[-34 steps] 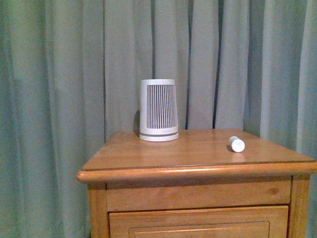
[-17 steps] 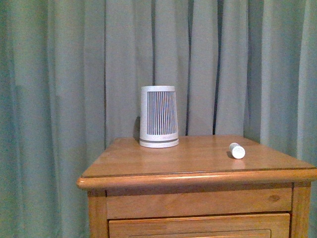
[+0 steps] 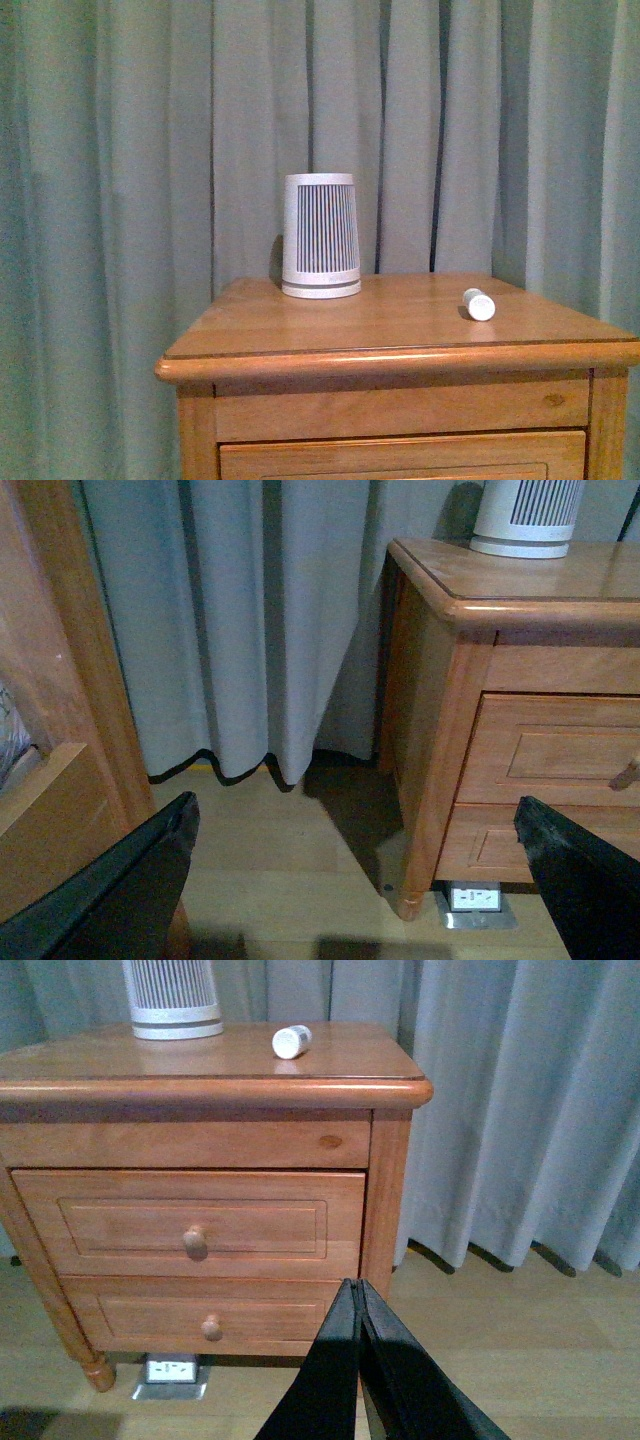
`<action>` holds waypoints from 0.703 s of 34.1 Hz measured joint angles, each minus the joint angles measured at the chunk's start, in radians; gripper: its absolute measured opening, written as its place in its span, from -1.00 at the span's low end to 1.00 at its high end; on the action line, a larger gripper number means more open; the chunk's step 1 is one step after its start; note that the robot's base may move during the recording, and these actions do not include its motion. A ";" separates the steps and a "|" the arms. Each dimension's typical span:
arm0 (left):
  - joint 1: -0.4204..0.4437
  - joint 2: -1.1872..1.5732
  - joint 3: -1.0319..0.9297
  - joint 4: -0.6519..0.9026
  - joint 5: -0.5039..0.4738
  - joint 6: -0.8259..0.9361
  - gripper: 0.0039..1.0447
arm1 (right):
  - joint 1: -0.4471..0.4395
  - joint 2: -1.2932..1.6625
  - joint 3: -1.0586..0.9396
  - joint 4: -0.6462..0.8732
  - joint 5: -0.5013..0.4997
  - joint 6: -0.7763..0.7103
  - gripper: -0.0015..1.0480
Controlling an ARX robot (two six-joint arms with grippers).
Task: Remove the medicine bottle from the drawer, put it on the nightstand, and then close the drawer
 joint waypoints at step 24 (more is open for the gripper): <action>0.000 0.000 0.000 0.000 0.000 0.000 0.88 | 0.000 0.000 0.000 0.000 0.000 -0.002 0.87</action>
